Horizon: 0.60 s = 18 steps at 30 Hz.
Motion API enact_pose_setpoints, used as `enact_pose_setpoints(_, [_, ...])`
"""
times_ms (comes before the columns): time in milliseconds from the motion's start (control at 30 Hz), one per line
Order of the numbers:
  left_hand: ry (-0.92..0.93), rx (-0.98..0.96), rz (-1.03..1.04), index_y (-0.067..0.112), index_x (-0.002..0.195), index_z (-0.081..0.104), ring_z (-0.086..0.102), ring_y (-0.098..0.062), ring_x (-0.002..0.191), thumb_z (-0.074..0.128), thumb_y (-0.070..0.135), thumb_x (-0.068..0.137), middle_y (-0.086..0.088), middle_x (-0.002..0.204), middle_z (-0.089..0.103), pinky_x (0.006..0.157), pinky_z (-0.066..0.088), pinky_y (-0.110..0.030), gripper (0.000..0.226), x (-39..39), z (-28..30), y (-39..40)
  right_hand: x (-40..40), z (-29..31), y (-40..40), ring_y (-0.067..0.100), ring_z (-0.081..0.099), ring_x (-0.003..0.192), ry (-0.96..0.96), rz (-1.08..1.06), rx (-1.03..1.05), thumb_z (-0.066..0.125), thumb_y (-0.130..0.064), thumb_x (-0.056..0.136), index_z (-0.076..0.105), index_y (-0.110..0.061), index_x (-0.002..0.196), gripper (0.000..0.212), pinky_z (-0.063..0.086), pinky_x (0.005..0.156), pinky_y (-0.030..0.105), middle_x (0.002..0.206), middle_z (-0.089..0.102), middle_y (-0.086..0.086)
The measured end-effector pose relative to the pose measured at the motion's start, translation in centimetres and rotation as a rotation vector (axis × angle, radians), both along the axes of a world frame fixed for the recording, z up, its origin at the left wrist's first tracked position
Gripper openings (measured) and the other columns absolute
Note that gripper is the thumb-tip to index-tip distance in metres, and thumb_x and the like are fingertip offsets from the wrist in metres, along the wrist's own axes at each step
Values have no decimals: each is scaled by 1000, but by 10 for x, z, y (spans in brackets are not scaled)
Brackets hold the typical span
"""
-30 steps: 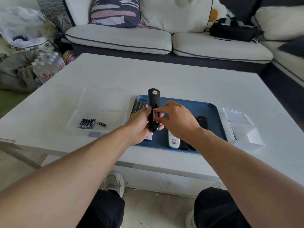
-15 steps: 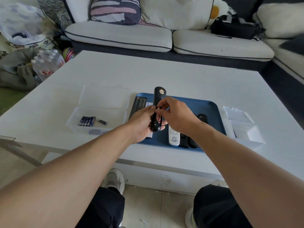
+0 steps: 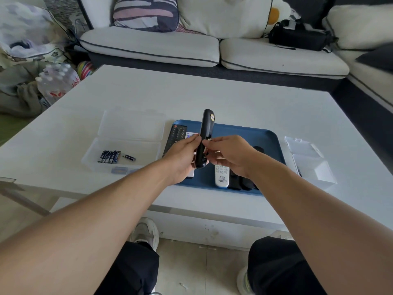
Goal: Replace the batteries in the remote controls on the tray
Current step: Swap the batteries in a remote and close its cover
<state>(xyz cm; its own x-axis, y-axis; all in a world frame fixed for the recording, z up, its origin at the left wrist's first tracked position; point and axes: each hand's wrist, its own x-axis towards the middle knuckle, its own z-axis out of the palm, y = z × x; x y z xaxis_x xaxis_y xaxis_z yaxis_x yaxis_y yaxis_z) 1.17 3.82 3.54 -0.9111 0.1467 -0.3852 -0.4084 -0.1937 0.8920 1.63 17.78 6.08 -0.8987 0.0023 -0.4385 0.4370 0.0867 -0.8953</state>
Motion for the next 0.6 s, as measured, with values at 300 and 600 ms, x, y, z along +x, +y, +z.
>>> enact_pose_setpoints(300, [-71, 38, 57, 7, 98, 69, 66, -29, 74, 48, 20, 106, -15, 87, 72, 58, 53, -29, 26, -2, 9, -6, 6, 12, -1, 13, 46, 52, 61, 1, 32, 54, -6, 95, 71, -12, 92, 19, 36, 49, 22, 63, 60, 1])
enact_pose_setpoints(600, [-134, 101, -6, 5, 87, 70, 64, -17, 61, 55, 16, 102, -10, 80, 69, 76, 60, -37, 24, 0, 14, -10, 8, 4, -4, 6, 57, 73, 439, 373, 841, 70, -38, 87, 74, -45, 93, 10, 42, 63, 25, 78, 62, -18])
